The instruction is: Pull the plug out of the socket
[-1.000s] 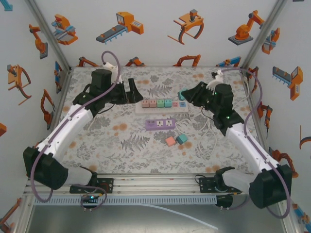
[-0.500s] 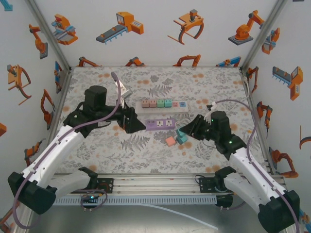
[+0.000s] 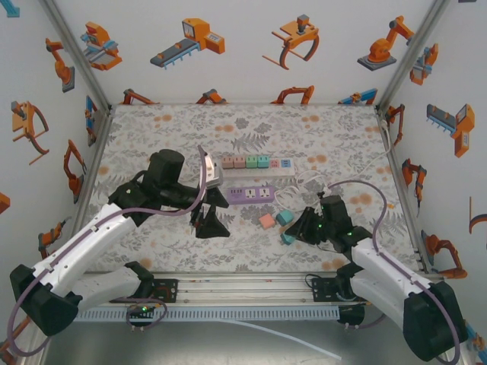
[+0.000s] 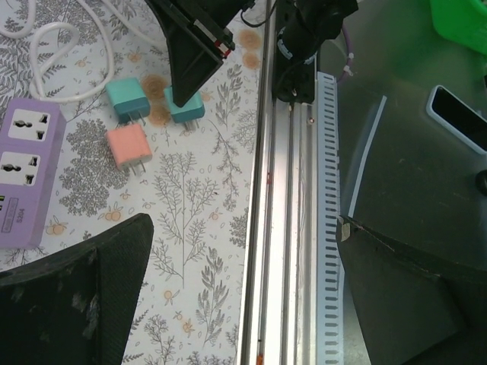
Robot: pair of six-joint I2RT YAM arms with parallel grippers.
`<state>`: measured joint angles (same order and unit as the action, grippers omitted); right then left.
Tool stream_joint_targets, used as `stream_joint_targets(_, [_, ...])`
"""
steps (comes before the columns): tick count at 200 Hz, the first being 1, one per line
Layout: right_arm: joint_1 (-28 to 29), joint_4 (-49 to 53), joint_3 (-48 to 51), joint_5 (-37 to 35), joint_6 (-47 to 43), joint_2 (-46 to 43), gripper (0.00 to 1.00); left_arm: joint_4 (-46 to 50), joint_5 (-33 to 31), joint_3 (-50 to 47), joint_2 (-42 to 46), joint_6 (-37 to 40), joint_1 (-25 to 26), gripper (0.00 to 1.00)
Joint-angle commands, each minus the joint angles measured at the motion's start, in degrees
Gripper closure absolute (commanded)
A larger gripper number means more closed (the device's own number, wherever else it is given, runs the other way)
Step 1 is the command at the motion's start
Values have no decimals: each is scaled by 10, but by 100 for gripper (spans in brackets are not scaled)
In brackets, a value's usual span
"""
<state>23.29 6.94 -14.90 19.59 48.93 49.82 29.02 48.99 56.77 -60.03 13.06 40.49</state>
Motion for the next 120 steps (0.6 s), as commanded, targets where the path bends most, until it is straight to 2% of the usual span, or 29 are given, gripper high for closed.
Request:
stream_joint_targets(1, [4,-23,14,-50,3,16,86,17,11,7,-7,31,2,3])
stream_joint_targets(33, [4,31,4,-98,-2,13,61,22,5,8,-13,31,2,3])
stream_joint_targets(42, [5,41,1,-105,-7,9,50,21,-1,6,-15,33,2,3])
stream_joint_targets(54, [4,49,-3,-110,-11,3,43,22,-10,5,-15,33,3,3])
stream_joint_targets(86, [5,77,-25,-122,-25,-19,42,21,-28,5,-14,34,2,3])
stream_joint_targets(120, [5,125,-82,-163,-41,-65,42,7,-75,-2,-2,23,3,3])
